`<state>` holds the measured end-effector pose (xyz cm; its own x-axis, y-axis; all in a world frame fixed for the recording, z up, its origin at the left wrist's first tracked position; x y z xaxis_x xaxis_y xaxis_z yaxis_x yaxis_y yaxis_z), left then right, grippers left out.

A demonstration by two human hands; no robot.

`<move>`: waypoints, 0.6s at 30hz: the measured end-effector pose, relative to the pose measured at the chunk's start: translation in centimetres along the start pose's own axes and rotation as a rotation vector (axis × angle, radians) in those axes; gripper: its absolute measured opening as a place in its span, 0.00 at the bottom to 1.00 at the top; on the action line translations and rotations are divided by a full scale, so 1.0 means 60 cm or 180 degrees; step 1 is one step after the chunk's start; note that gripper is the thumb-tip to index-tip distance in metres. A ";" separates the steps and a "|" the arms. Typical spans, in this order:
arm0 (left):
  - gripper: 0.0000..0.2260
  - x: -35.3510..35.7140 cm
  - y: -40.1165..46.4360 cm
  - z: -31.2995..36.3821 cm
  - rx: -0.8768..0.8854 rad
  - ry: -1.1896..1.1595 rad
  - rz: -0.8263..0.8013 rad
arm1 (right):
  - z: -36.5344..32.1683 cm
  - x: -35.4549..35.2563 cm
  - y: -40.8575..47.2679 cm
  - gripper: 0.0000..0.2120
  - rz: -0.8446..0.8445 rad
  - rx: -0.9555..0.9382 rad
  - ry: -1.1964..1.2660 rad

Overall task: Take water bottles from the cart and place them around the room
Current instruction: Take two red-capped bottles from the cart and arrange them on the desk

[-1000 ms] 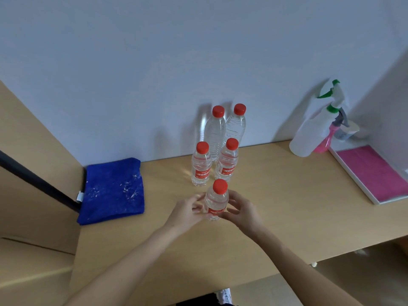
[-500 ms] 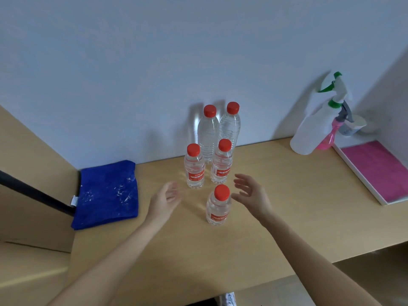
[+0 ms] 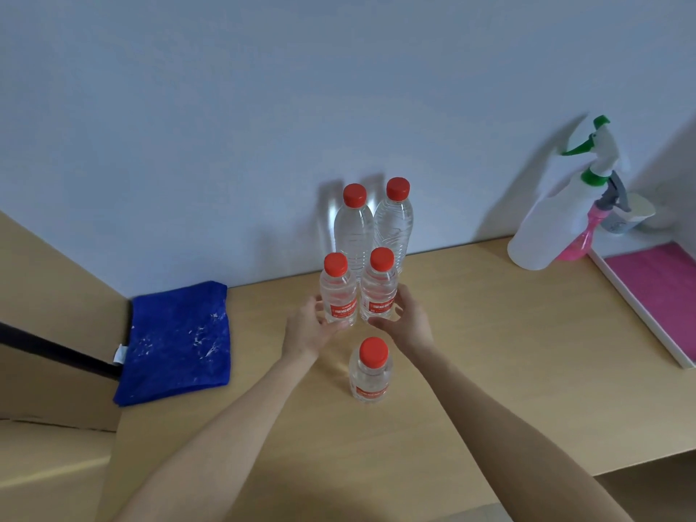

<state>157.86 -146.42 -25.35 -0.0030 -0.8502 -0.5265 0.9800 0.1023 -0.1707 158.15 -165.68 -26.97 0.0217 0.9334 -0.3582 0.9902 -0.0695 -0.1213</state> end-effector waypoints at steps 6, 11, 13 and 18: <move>0.27 0.024 0.005 0.023 0.0115 0.0010 0.0093 | 0.017 -0.016 0.018 0.29 0.0085 -0.0016 0.0107; 0.25 0.037 0.017 0.038 0.0183 0.0083 0.0146 | 0.018 -0.037 0.031 0.28 0.0160 -0.0029 0.0168; 0.25 0.045 0.024 0.038 0.0176 0.0105 0.0082 | 0.022 -0.042 0.036 0.28 0.0196 -0.0024 0.0189; 0.24 0.056 0.029 0.048 0.0319 0.0144 0.0026 | 0.039 -0.053 0.055 0.28 0.0191 0.0053 0.0196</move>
<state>160.16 -150.60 -25.01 -0.0017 -0.8251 -0.5650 0.9950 0.0551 -0.0834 161.02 -169.69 -28.41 0.0899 0.9472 -0.3077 0.9844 -0.1314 -0.1169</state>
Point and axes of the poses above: each hand's wrist, its own y-axis towards the middle knuckle, its own x-axis out of the palm, z = x × y, the point moved 7 cm from there along y, towards the middle knuckle, and after that the axes turned 3 degrees about -y, right-handed, at the moved point
